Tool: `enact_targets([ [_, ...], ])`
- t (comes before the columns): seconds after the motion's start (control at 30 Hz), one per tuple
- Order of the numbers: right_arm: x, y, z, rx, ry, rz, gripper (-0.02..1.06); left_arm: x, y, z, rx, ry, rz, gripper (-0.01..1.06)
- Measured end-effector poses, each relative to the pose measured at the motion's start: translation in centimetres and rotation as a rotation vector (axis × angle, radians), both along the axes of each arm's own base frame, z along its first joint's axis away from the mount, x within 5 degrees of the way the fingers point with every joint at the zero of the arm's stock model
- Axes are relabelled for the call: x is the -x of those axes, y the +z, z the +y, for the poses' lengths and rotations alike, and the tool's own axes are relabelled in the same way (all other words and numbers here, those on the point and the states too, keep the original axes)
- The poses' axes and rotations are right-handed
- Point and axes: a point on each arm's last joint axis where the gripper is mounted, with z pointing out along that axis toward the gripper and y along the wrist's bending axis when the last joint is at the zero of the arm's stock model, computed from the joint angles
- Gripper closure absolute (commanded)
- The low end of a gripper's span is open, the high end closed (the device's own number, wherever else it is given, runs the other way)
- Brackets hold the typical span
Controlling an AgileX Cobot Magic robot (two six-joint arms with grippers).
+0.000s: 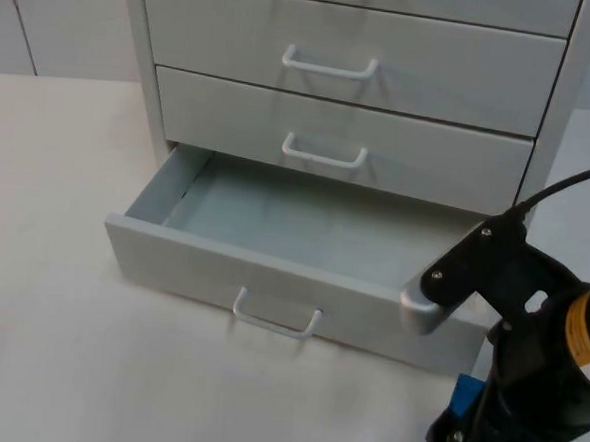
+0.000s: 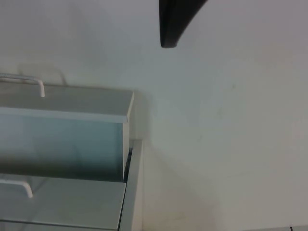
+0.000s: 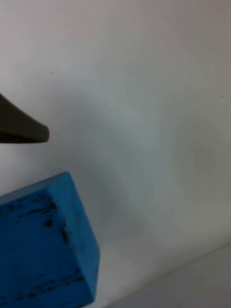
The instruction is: Open the drawer with the left hand, place the block into the drawer with the right hand, then close the drawer with the left hand.
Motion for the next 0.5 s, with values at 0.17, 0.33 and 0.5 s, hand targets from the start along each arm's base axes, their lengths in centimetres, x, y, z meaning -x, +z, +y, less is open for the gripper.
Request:
enact_targets([
  [0.17,0.0,0.0,0.0,0.0,0.0,0.0,0.09,0.0,0.0,0.0,0.0,0.0,0.0,0.01],
  [0.33,0.0,-0.8,0.0,0.021,0.0,0.021,0.14,0.0,0.0,0.0,0.0,0.0,0.0,0.01],
  [0.5,0.1,-2.2,0.0,0.043,-0.001,0.053,0.2,0.0,0.0,0.0,-0.007,0.001,-0.002,0.01],
])
